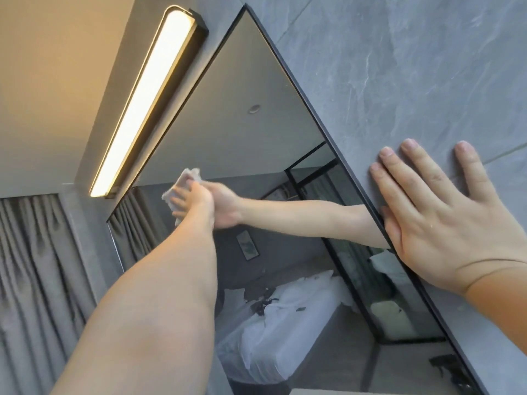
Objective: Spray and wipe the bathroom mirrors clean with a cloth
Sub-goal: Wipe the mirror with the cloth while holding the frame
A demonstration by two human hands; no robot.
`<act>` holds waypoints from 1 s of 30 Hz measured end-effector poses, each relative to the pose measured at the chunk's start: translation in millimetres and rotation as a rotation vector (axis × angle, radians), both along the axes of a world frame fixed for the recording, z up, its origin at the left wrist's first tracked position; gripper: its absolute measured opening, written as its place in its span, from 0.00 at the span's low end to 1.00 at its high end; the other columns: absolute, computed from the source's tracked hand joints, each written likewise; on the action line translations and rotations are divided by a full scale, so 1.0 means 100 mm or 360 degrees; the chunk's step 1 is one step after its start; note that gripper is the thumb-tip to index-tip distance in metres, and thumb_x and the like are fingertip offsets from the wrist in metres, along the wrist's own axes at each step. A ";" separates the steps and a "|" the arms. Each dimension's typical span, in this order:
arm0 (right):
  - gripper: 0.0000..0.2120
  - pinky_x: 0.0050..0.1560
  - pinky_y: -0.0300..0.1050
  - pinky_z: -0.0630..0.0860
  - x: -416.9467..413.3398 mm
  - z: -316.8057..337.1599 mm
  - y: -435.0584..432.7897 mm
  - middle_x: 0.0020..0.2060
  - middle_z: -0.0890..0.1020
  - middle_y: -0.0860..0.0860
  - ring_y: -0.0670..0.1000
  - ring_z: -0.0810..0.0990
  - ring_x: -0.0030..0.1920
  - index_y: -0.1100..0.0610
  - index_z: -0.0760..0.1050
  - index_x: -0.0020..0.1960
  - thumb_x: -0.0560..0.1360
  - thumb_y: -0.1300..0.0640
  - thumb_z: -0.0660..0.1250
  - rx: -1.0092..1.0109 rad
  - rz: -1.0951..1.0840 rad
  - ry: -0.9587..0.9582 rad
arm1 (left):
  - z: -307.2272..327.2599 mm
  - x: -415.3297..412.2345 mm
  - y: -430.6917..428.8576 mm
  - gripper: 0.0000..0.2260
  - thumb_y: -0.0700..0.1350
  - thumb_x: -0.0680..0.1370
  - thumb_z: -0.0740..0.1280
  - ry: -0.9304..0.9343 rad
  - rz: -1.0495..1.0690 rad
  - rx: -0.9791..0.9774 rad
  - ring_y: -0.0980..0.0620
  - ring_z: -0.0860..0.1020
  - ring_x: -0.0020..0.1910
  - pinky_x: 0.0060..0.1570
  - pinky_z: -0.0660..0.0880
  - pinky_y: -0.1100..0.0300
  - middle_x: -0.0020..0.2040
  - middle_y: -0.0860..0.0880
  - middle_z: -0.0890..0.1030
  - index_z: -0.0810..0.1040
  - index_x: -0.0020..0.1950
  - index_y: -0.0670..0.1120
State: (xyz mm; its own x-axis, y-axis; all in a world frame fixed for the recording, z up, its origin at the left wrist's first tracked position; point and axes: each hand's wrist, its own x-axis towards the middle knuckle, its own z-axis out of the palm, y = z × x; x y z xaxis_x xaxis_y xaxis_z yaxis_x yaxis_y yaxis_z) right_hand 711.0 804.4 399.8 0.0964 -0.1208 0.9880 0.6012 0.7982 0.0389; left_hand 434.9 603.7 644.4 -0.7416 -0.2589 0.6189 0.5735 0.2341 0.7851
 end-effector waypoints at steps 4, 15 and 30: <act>0.28 0.78 0.72 0.55 -0.02 0.01 -0.02 0.79 0.67 0.59 0.62 0.65 0.79 0.63 0.64 0.80 0.83 0.53 0.57 0.0018 -0.0023 0.0044 | 0.17 0.89 0.39 0.27 0.60 0.86 0.43 0.0611 0.0031 -0.0526 0.48 0.39 0.83 0.79 0.37 0.39 0.84 0.52 0.40 0.40 0.83 0.56; 0.28 0.77 0.73 0.56 -0.01 0.00 -0.05 0.80 0.66 0.59 0.62 0.64 0.80 0.63 0.64 0.80 0.83 0.53 0.57 -0.0025 -0.0027 0.0017 | -0.01 0.43 0.17 0.27 0.61 0.86 0.42 0.0738 0.0017 -0.0606 0.50 0.39 0.83 0.80 0.38 0.40 0.84 0.53 0.40 0.40 0.83 0.58; 0.28 0.78 0.73 0.55 0.01 0.00 -0.05 0.80 0.65 0.60 0.63 0.62 0.81 0.63 0.63 0.81 0.83 0.53 0.55 -0.0052 -0.0072 -0.0041 | -0.40 1.22 0.61 0.27 0.60 0.85 0.41 0.1126 0.0009 -0.0900 0.48 0.34 0.82 0.78 0.32 0.40 0.83 0.52 0.35 0.34 0.82 0.56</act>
